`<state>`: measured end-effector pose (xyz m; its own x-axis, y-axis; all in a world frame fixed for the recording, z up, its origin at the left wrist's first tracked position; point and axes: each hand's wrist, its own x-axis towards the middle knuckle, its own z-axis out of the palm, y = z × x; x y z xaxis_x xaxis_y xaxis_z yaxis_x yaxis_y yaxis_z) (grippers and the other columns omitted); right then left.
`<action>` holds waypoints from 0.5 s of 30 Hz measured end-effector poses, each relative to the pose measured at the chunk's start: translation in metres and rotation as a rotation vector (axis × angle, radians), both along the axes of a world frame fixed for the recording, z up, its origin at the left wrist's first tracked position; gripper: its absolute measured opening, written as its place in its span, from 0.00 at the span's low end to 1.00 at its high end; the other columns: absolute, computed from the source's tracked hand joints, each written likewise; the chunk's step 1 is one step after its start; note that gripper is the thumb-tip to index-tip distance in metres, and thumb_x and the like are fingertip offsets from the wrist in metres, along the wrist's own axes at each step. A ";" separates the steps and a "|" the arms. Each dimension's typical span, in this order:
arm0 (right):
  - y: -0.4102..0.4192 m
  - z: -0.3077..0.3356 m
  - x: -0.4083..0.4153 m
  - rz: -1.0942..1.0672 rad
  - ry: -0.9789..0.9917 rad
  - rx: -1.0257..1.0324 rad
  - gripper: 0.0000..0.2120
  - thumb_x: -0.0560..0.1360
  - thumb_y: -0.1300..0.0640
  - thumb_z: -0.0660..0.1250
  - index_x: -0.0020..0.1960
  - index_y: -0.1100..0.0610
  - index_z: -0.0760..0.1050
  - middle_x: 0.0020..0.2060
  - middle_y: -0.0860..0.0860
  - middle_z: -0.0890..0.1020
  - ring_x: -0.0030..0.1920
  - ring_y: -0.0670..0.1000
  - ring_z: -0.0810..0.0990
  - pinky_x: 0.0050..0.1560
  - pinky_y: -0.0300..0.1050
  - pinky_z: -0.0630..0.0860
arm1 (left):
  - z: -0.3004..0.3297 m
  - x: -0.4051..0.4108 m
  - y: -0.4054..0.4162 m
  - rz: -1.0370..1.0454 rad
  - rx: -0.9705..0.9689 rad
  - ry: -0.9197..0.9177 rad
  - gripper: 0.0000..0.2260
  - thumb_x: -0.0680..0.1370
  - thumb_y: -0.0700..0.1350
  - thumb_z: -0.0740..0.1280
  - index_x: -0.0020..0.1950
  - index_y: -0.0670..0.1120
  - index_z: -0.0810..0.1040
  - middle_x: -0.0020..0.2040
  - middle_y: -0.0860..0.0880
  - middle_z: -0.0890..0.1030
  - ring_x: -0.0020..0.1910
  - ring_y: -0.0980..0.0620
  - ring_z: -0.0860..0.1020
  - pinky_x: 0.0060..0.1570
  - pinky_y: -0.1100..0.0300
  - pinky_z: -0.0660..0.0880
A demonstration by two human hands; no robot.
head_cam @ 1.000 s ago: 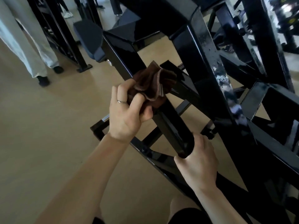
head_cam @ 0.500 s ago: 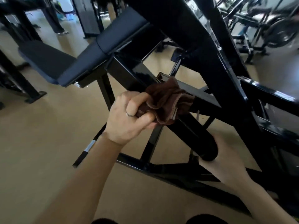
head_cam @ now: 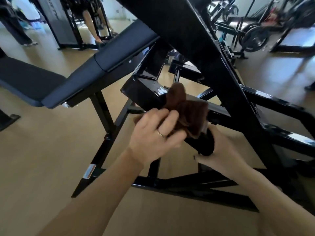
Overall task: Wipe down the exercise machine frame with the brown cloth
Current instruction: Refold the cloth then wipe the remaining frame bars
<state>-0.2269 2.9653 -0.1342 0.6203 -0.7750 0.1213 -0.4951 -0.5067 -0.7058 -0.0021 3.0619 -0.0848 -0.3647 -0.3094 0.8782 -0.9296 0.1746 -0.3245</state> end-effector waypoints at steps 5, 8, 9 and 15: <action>0.005 -0.008 0.004 -0.094 -0.049 -0.082 0.31 0.66 0.50 0.79 0.61 0.33 0.67 0.50 0.36 0.81 0.50 0.39 0.81 0.47 0.50 0.82 | 0.020 -0.003 0.001 -0.077 0.082 -0.172 0.10 0.79 0.46 0.72 0.53 0.49 0.72 0.60 0.44 0.73 0.55 0.46 0.76 0.62 0.54 0.69; 0.007 -0.007 0.005 -0.107 -0.051 -0.069 0.29 0.64 0.46 0.76 0.60 0.33 0.67 0.48 0.35 0.79 0.46 0.39 0.80 0.43 0.45 0.79 | 0.049 0.009 0.013 0.038 0.096 -0.167 0.09 0.81 0.48 0.70 0.53 0.47 0.72 0.60 0.43 0.74 0.52 0.44 0.76 0.54 0.51 0.73; 0.006 -0.007 0.006 -0.109 -0.049 -0.064 0.29 0.63 0.45 0.75 0.60 0.33 0.67 0.48 0.34 0.79 0.44 0.39 0.80 0.41 0.42 0.77 | 0.065 0.013 0.016 0.113 0.111 -0.149 0.08 0.81 0.48 0.68 0.53 0.46 0.72 0.59 0.42 0.77 0.51 0.42 0.76 0.50 0.49 0.72; 0.011 -0.007 0.008 -0.162 -0.044 -0.111 0.31 0.64 0.53 0.78 0.59 0.35 0.67 0.46 0.38 0.80 0.46 0.39 0.79 0.41 0.43 0.76 | 0.146 0.015 0.024 0.576 0.379 0.078 0.18 0.82 0.55 0.59 0.61 0.43 0.78 0.61 0.38 0.76 0.57 0.36 0.74 0.53 0.43 0.71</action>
<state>-0.2190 2.9763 -0.1411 0.4805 -0.8446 0.2359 -0.5467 -0.4989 -0.6725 0.0129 3.0863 0.0608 0.0098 -0.7252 0.6885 -0.9262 -0.2661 -0.2672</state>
